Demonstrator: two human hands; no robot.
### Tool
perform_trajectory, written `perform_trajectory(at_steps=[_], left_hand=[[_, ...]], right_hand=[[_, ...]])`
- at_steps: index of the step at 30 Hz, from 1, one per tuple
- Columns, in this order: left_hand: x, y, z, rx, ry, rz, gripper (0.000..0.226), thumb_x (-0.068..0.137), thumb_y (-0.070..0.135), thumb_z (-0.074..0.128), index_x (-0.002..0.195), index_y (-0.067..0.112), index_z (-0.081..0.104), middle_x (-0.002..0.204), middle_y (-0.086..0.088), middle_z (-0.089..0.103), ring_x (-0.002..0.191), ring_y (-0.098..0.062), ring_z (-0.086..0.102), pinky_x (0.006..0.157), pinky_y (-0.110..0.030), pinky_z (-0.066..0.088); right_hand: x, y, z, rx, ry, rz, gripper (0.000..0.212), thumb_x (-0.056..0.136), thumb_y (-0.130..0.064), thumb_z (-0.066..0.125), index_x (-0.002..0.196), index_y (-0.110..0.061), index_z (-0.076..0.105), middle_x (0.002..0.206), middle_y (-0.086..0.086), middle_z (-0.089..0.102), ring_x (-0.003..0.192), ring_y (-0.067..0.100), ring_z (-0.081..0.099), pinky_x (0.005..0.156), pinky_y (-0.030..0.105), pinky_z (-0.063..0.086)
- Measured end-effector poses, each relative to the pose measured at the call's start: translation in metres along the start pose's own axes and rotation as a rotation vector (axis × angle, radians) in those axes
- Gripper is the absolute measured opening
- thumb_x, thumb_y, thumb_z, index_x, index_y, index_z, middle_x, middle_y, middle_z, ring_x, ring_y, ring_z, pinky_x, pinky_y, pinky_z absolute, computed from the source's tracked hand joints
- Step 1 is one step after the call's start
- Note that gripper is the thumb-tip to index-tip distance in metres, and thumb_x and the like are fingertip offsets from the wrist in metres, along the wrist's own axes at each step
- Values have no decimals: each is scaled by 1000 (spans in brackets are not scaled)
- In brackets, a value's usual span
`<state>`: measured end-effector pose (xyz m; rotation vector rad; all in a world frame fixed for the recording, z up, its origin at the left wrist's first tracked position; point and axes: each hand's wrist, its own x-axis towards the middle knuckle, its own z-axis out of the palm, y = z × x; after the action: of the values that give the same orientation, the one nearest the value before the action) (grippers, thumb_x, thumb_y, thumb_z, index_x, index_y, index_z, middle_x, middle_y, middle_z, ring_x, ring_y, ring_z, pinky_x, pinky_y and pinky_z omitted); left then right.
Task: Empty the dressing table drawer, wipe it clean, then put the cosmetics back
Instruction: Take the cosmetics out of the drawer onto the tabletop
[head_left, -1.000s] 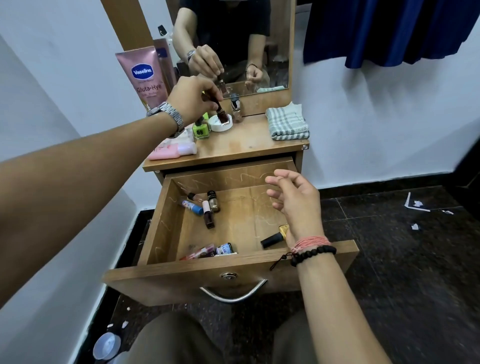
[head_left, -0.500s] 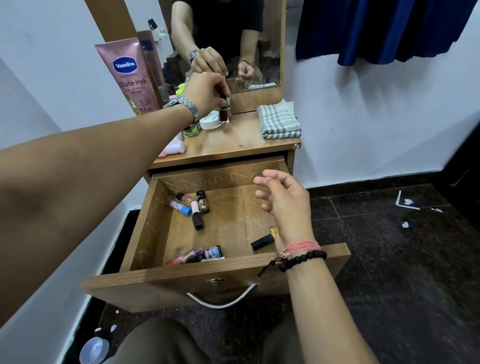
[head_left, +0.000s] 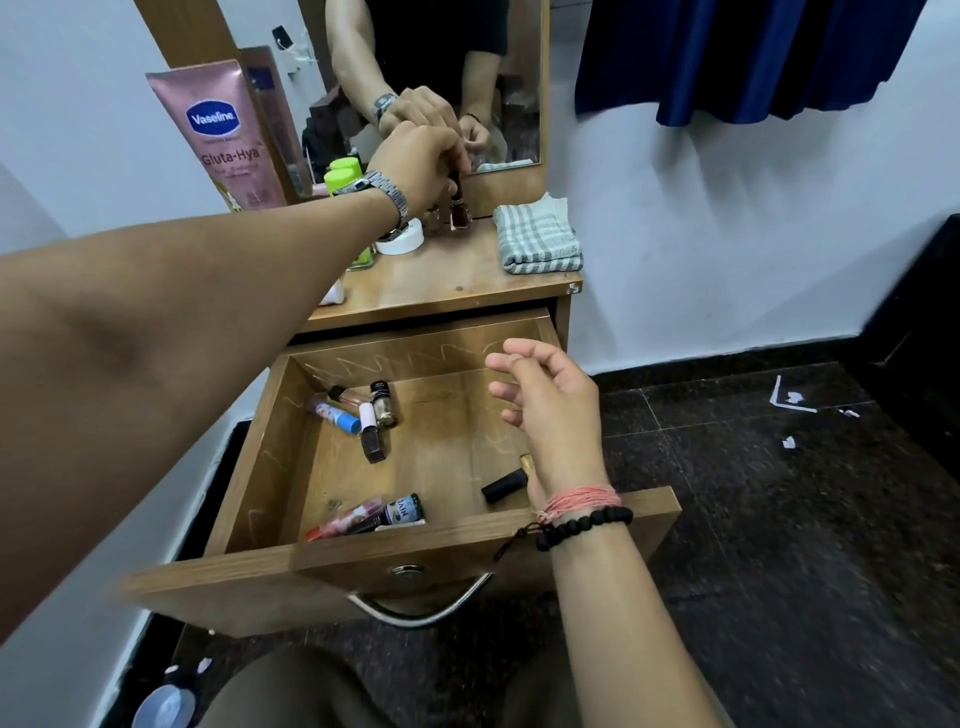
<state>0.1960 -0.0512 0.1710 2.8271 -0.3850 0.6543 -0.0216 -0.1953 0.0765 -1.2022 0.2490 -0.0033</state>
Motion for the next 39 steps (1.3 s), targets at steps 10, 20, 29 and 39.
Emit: perform_trajectory(at_steps=[10, 20, 29, 39], left_hand=[[10, -8, 15, 160, -17, -93, 23, 82, 20, 69, 104, 27, 67, 117, -13, 58, 119, -31, 45, 91, -42, 45], [-30, 20, 17, 153, 70, 120, 35, 82, 19, 52, 115, 25, 60, 125, -2, 54, 117, -28, 45, 95, -44, 40], [-198, 80, 41, 44, -734, 248, 49, 70, 57, 70, 101, 27, 48, 81, 9, 63, 67, -11, 59, 57, -28, 50], [-197, 61, 26, -54, -634, 161, 20, 79, 28, 71, 97, 23, 63, 94, 6, 70, 85, -14, 65, 73, -28, 52]], right_hand=[[-1, -2, -1, 94, 51, -95, 16, 92, -6, 55, 92, -18, 65, 88, 1, 73, 67, 7, 59, 54, 17, 44], [8, -20, -32, 525, 397, -224, 24, 92, -3, 46, 94, -21, 62, 87, 2, 70, 63, 11, 55, 53, 19, 38], [5, -18, -34, 577, 471, -181, 25, 91, -2, 43, 94, -21, 59, 84, 1, 69, 62, 11, 54, 53, 20, 38], [3, -17, -28, 460, 393, -156, 22, 92, -3, 45, 95, -19, 60, 87, 3, 69, 61, 10, 54, 52, 19, 39]])
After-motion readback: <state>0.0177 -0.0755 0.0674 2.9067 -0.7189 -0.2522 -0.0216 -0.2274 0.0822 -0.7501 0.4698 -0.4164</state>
